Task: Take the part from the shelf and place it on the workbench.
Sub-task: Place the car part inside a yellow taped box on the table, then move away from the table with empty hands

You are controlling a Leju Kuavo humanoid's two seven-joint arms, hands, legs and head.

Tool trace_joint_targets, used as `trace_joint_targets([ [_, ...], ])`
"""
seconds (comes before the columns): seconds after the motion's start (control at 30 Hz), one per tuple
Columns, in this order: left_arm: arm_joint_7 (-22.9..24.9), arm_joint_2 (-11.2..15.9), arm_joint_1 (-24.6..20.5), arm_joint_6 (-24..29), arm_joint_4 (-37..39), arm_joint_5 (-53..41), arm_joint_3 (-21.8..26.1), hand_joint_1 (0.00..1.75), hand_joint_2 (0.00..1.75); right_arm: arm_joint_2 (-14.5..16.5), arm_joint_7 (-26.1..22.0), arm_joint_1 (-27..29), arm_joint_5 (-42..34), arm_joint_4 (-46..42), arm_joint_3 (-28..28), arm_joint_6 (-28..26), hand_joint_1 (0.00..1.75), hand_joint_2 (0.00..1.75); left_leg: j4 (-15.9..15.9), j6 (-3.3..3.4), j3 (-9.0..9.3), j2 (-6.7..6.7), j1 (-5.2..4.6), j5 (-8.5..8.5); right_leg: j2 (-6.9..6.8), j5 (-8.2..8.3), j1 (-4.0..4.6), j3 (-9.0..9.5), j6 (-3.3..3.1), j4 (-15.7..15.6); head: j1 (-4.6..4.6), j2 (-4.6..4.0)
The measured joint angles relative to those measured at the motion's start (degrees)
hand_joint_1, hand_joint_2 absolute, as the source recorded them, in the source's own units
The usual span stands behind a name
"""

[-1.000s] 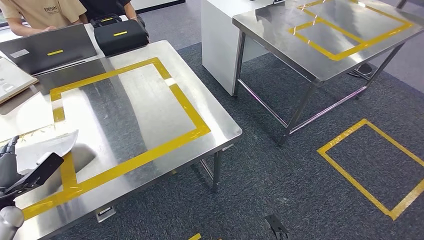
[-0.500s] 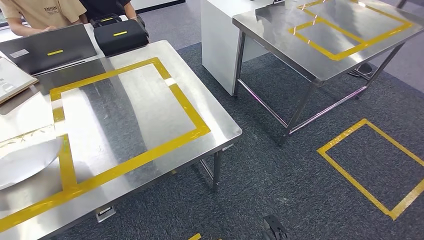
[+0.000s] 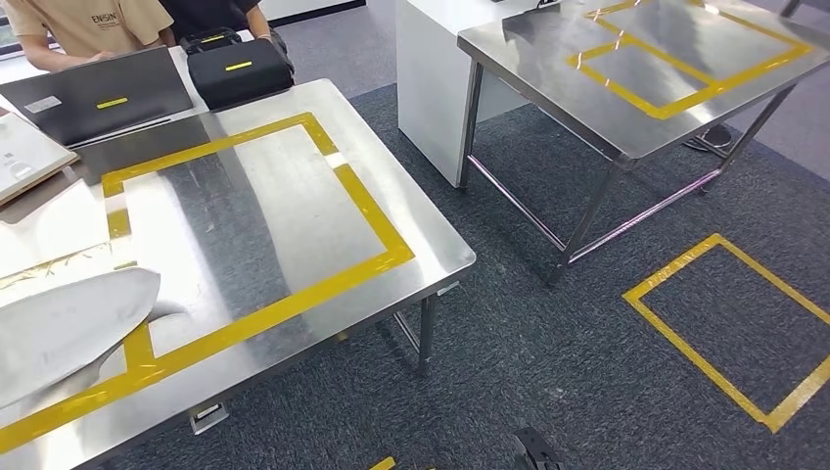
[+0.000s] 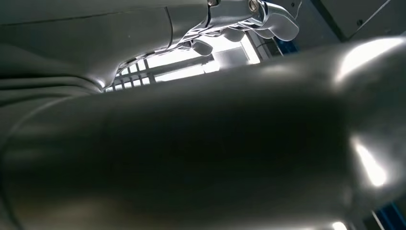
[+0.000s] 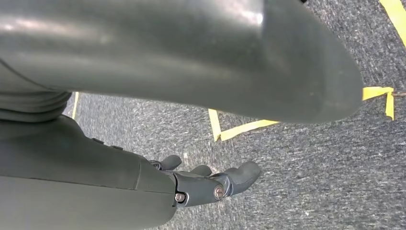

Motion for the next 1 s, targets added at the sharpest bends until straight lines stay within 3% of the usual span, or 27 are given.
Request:
trace_joint_targets([
  [0.13,0.0,1.3,0.8,0.0,-2.9,2.5,0.0,0.0,0.0,0.1,-0.2,0.0,-0.2,0.1,-0.4,0.0,0.0,0.0,-0.7,0.72,0.27,0.2,0.24,0.74,-0.06,-0.54,-0.15,-0.12,0.75,0.6,0.06,0.0],
  [0.2,0.0,1.6,1.1,0.0,-3.7,3.3,0.0,0.0,0.0,0.1,-0.4,0.0,-0.2,0.1,-0.5,0.0,0.0,0.0,-1.3,1.13,0.31,0.46,0.59,1.32,-0.25,-3.62,-0.2,-1.69,1.18,4.6,0.28,0.0],
  [0.27,0.0,2.0,1.6,0.0,-4.1,3.8,0.0,0.0,0.0,0.1,-0.4,0.0,-0.2,0.1,-0.6,0.0,0.0,0.0,-1.3,1.21,-0.08,0.65,0.63,1.54,-0.36,-7.44,-0.43,-4.62,1.6,11.7,0.45,0.0],
  [0.3,0.0,2.2,1.9,0.0,-4.2,4.0,-0.1,0.0,0.0,0.1,-0.4,0.0,-0.2,0.1,-0.7,0.0,0.0,0.0,-1.2,1.12,-0.33,0.75,0.68,1.63,-0.39,-8.25,-0.61,-5.6,1.78,14.2,0.47,0.0],
  [0.33,0.0,2.3,2.1,0.0,-4.2,4.1,-0.1,0.0,0.0,0.1,-0.4,0.0,-0.2,0.1,-0.7,0.0,0.0,0.0,-1.1,0.97,-0.59,0.83,0.77,1.72,-0.45,-7.99,-0.8,-5.7,1.95,15.0,0.48,0.0],
  [0.37,0.0,2.4,2.2,0.0,-4.2,4.2,-0.1,0.0,0.0,0.1,-0.5,0.0,-0.3,0.1,-0.7,0.0,0.0,0.0,-0.9,0.78,-0.87,0.88,0.91,1.82,-0.54,-6.77,-1.01,-4.75,2.14,13.5,0.49,0.0],
  [0.43,0.0,2.5,2.0,0.0,-4.1,4.2,-0.1,0.0,0.0,0.2,-0.5,-0.2,-0.5,0.1,-0.7,0.0,0.0,0.0,-0.3,0.14,-1.51,0.89,1.18,1.98,-0.86,-3.92,-1.46,-0.69,2.59,6.5,0.55,0.0],
  [0.47,0.0,2.6,1.7,0.0,-4.0,4.2,-0.1,0.0,0.0,0.3,-0.6,-0.3,-0.6,0.1,-0.7,0.0,0.0,0.0,0.0,-0.29,-1.76,0.85,1.21,2.07,-0.85,-2.81,-1.49,0.75,2.51,3.9,0.59,0.0],
  [0.5,0.0,2.7,1.3,-0.1,-3.9,4.2,-0.2,0.0,0.0,0.4,-0.6,-0.4,-0.8,0.1,-0.8,0.0,0.0,0.0,0.3,-0.77,-1.97,0.81,1.19,2.2,-0.8,-2.41,-1.5,1.58,2.24,2.1,0.64,0.0],
  [0.63,0.0,3.2,-0.3,-0.1,-2.6,4.1,-0.4,0.0,0.0,0.6,-0.5,-0.7,-0.8,0.1,-1.1,0.0,0.0,0.0,0.4,-2.71,-2.67,0.62,1.32,2.58,-0.49,-1.43,-1.26,0.46,-0.13,1.7,0.57,0.0],
  [0.7,0.0,3.4,-0.6,-0.1,-2.1,3.8,-0.5,0.0,0.0,0.8,-0.4,-0.7,-0.7,0.1,-1.1,0.0,0.0,0.0,3.8,-3.11,-4.04,0.56,1.46,-0.88,-0.57,-0.46,-1.23,-0.45,-1.12,1.6,0.38,0.0],
  [0.77,0.0,3.5,-0.9,-0.1,-1.7,3.5,-0.6,0.0,0.0,0.8,-0.4,-0.7,-0.7,0.1,-1.2,0.0,0.0,0.0,10.6,-3.26,-6.06,0.5,1.44,-5.87,-0.57,0.5,-0.94,-1.7,-1.62,1.6,0.31,0.0],
  [0.8,0.0,3.5,-1.0,-0.1,-1.5,3.4,-0.7,0.0,0.0,0.8,-0.4,-0.7,-0.7,0.1,-1.2,0.0,0.0,0.0,13.6,-3.26,-6.58,0.49,1.43,-7.31,-0.57,1.04,-0.75,-2.41,-1.75,1.6,0.31,0.0],
  [0.83,0.0,3.5,-1.0,-0.1,-1.3,3.4,-0.8,0.0,0.0,0.8,-0.4,-0.7,-0.7,0.1,-1.2,0.0,0.0,0.0,15.1,-3.17,-6.35,0.49,1.42,-7.59,-0.57,1.59,-0.55,-3.14,-1.83,1.6,0.32,0.0],
  [0.87,0.0,3.6,-0.9,-0.1,-1.2,3.2,-0.8,0.0,0.0,0.8,-0.3,-0.7,-0.7,0.1,-1.2,0.0,0.0,0.0,14.7,-2.95,-5.06,0.48,1.37,-6.85,-0.56,2.18,-0.36,-3.88,-1.86,1.6,0.32,0.0],
  [0.93,0.0,3.6,-0.9,-0.1,-1.1,2.9,-0.9,0.0,0.0,0.9,-0.3,-0.7,-0.6,0.1,-1.2,0.0,0.0,0.0,8.4,-2.11,0.07,0.43,1.07,-4.94,-0.52,3.31,-0.13,-5.11,-1.75,1.7,0.34,0.0],
  [1.0,0.0,3.8,-0.8,-0.1,-1.5,2.8,-1.0,0.0,0.0,1.0,-0.3,-0.7,-0.5,0.1,-1.3,0.0,0.0,0.0,1.9,-1.48,4.6,0.45,0.53,-4.73,-0.46,4.3,-0.08,-5.68,-1.32,1.6,0.39,0.0],
])
